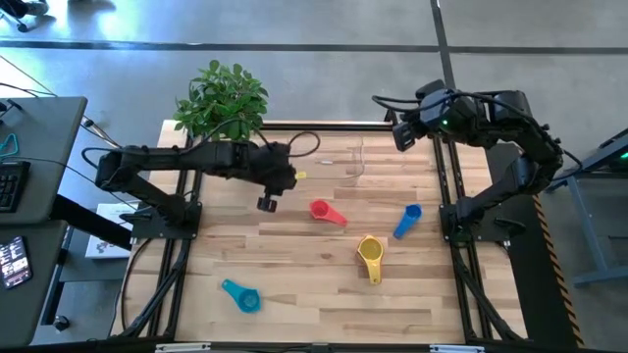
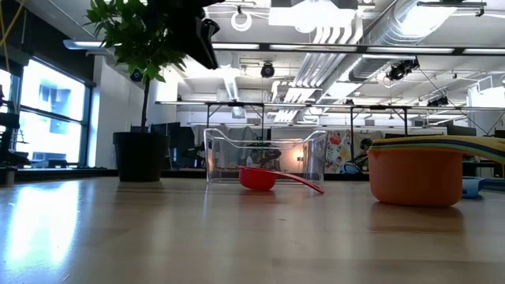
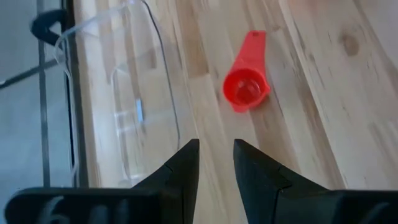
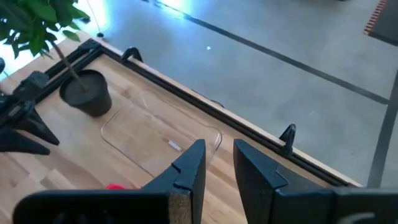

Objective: Nest measuring cups in basket
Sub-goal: Stack the light blue measuring cup on top of the yellow measuring cup

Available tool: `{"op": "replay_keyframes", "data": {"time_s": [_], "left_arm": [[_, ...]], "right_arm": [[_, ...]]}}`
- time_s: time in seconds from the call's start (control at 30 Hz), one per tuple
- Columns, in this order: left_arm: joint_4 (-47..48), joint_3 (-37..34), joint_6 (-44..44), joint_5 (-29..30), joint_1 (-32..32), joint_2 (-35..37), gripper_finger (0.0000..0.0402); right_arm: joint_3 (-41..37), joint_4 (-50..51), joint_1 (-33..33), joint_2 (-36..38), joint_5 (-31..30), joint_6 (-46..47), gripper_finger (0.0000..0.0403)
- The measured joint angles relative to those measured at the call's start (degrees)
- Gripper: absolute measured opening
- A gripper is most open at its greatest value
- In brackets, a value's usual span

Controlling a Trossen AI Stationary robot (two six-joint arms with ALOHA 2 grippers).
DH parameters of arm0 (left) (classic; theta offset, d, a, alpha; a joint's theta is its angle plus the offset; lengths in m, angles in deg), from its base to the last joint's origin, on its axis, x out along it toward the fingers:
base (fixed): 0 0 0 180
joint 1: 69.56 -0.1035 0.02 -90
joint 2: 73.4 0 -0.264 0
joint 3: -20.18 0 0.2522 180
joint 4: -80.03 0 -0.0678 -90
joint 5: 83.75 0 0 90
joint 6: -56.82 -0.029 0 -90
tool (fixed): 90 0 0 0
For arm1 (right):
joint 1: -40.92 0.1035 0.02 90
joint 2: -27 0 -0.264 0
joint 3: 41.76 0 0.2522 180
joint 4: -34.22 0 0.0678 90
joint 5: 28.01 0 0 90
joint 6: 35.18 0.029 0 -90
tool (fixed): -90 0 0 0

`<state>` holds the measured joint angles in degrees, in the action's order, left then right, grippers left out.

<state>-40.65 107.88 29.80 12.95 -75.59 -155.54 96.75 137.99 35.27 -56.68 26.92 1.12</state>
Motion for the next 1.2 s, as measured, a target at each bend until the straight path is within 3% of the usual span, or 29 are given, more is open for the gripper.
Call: {"op": "replay_keyframes", "data": {"time_s": [0.23,0.53,0.9,1.2], "left_arm": [[0.7,0.0,-1.1,-3.4,-1.6,0.0,0.0090],[13.0,0.0,10.4,-11.1,0.5,0.5,0.0090],[14.6,0.0,22.4,-11.1,8.3,0.5,0.0090],[14.6,0.0,33.5,-7.0,18.7,0.4,0.0090]], "right_arm": [[0.0,0.0,0.0,0.0,-0.7,2.9,0.0073],[0.0,0.0,0.0,-1.1,-3.3,4.6,0.0073],[0.0,0.0,0.0,-3.7,0.5,-0.4,0.0073],[0.0,0.0,0.1,-3.9,4.0,-1.9,0.0073]]}}
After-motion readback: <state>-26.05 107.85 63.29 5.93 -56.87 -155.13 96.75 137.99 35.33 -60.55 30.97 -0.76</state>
